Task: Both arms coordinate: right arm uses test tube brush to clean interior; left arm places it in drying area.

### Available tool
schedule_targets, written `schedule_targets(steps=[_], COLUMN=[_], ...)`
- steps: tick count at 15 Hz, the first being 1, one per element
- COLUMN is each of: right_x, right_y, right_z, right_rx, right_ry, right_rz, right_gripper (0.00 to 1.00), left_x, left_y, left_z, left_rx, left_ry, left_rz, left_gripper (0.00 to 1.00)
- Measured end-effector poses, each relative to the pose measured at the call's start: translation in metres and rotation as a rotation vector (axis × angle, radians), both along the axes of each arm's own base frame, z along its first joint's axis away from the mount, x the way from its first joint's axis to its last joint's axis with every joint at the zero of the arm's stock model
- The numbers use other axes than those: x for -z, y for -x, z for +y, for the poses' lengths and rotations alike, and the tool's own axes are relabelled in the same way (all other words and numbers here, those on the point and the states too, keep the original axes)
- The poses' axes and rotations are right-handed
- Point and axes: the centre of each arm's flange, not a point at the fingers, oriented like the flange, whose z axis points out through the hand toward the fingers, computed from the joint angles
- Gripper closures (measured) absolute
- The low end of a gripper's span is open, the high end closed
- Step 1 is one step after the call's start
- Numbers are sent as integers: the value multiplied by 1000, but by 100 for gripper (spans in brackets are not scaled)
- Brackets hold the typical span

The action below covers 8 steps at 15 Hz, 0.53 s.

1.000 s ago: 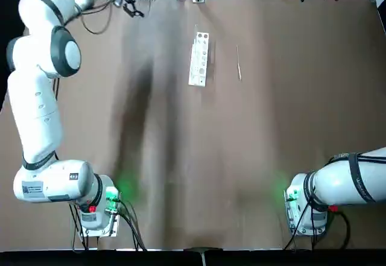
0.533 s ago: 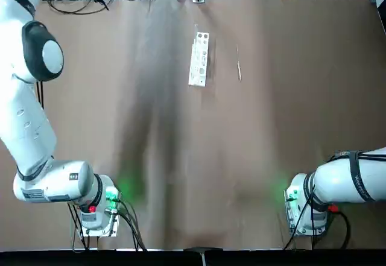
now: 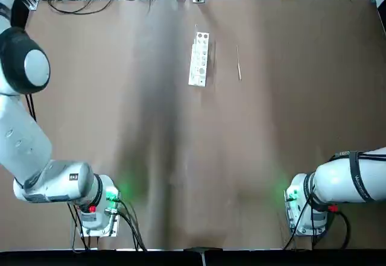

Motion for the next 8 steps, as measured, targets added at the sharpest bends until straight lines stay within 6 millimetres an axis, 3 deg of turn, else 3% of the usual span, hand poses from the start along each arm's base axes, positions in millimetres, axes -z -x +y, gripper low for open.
schedule_targets(steps=[6, 8], right_x=[-1, -2], right_y=[-1, -2], right_z=[1, 2], right_rx=[-2, -3], right_ry=[0, 0], right_rz=[-10, -19], right_gripper=[0, 0], left_x=[-9, -11], left_y=[27, 32], left_z=[-4, -19], left_rx=[66, 111], left_ry=[-69, -131], left_rz=[-116, -128], left_gripper=[1, 1])
